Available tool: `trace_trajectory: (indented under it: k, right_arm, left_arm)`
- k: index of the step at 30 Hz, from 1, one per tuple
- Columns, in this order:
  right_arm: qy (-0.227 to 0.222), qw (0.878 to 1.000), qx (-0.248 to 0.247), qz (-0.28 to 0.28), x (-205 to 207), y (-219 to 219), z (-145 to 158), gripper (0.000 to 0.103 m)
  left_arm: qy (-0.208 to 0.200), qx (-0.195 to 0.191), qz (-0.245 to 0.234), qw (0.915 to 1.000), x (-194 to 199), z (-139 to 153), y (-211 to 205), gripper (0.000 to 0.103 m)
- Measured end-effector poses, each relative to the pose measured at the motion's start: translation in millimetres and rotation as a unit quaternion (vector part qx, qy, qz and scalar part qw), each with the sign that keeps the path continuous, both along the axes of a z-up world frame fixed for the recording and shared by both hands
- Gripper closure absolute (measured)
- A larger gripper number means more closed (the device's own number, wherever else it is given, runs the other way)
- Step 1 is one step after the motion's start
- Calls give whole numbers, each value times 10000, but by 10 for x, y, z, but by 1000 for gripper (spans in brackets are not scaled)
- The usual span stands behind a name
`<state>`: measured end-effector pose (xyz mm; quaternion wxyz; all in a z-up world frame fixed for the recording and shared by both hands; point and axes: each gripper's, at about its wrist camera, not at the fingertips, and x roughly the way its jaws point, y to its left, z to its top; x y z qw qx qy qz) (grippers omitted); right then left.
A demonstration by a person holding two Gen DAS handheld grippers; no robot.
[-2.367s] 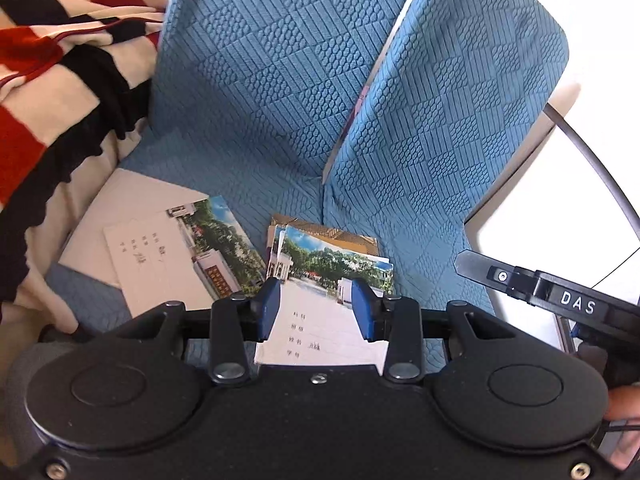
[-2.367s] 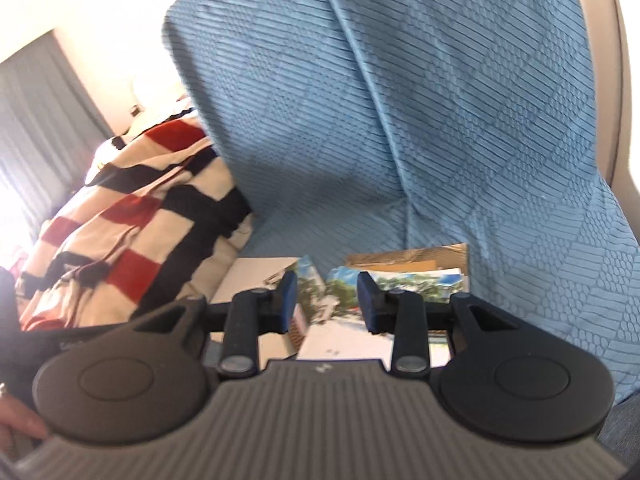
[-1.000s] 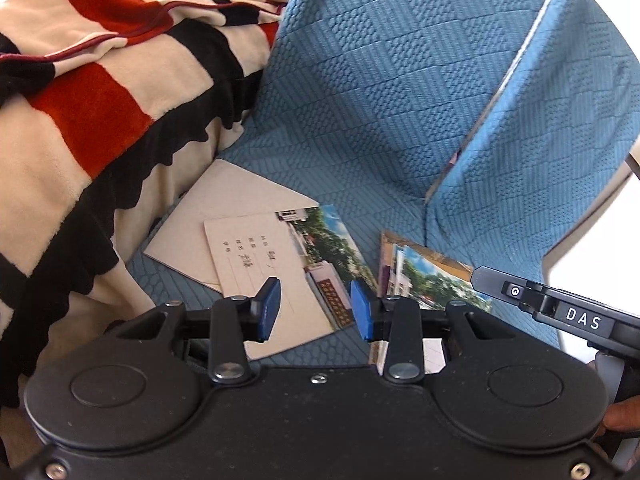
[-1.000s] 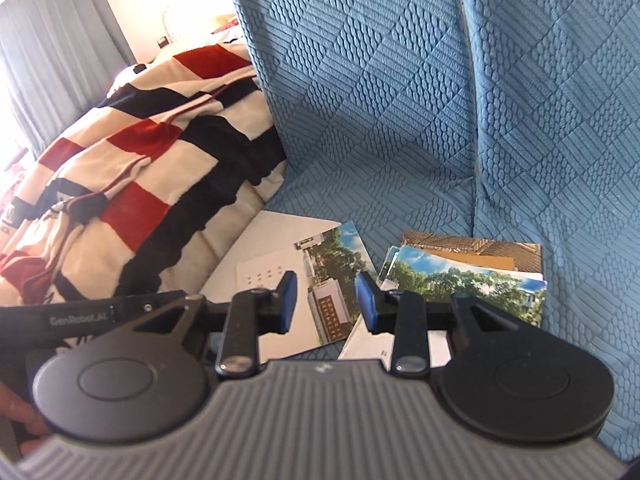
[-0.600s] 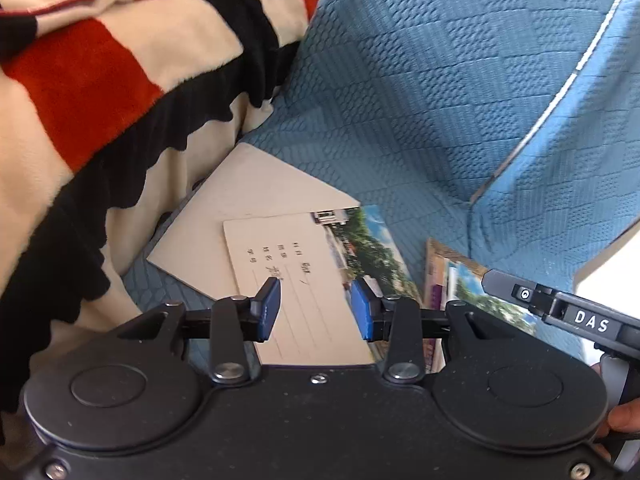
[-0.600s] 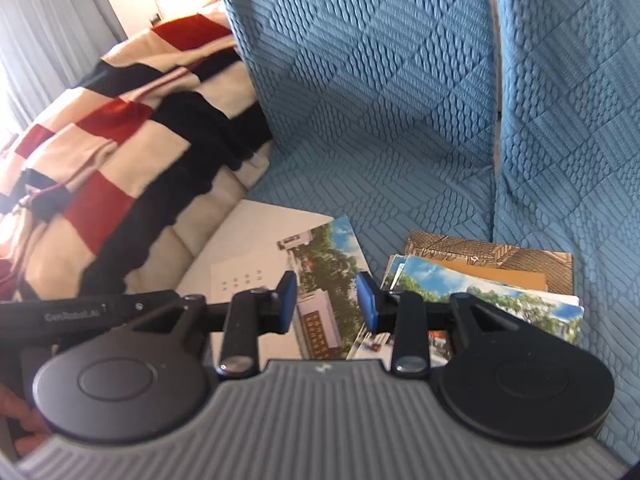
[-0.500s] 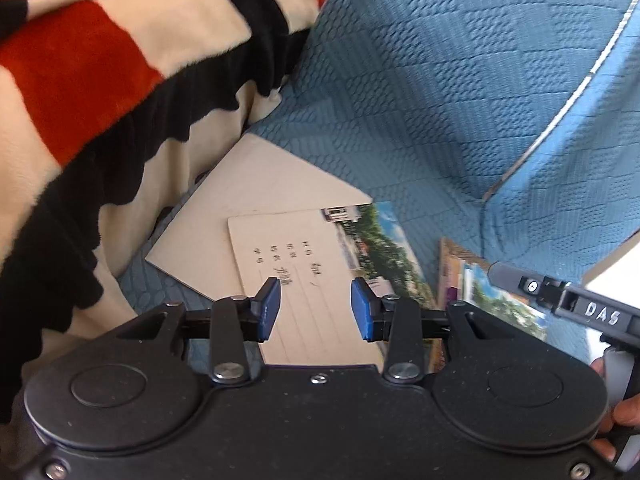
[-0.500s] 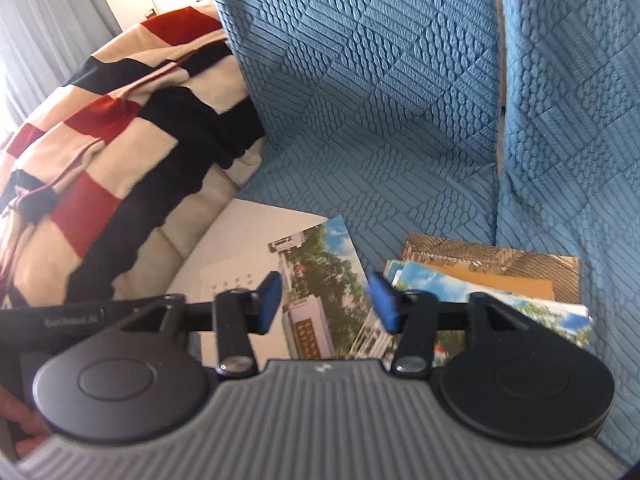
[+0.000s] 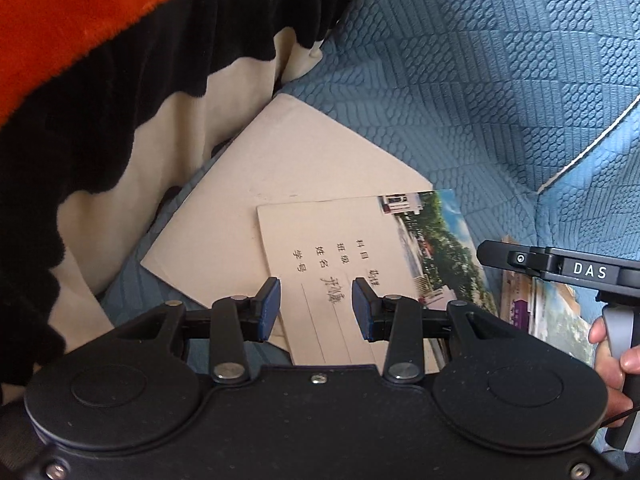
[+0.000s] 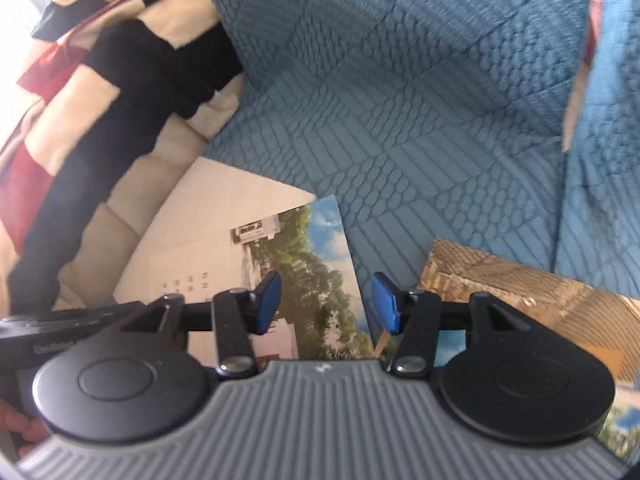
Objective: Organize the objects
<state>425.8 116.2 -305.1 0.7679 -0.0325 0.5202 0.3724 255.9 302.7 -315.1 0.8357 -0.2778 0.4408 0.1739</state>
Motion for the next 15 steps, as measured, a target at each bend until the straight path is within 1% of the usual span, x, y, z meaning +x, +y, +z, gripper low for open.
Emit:
trace_trajectory:
  k: [5,7,11,15]
  right_arm:
    - [-40,9996,-193,221,41,120,-70,51]
    - [-90,9992,-291,275,41,155,-102,53]
    - [-142,9984,-432,349,39,209,-158,52]
    - [-15,9982,-336,506,44,250,-204,50]
  left_arm:
    - [-22,79,-12,10000,24,-30,12,66]
    - [-51,51,21,10000,14,-35,25,66]
    - [-75,18,61,10000,11,-35,42,65]
    - [-72,6,112,9999,11,-34,35,65]
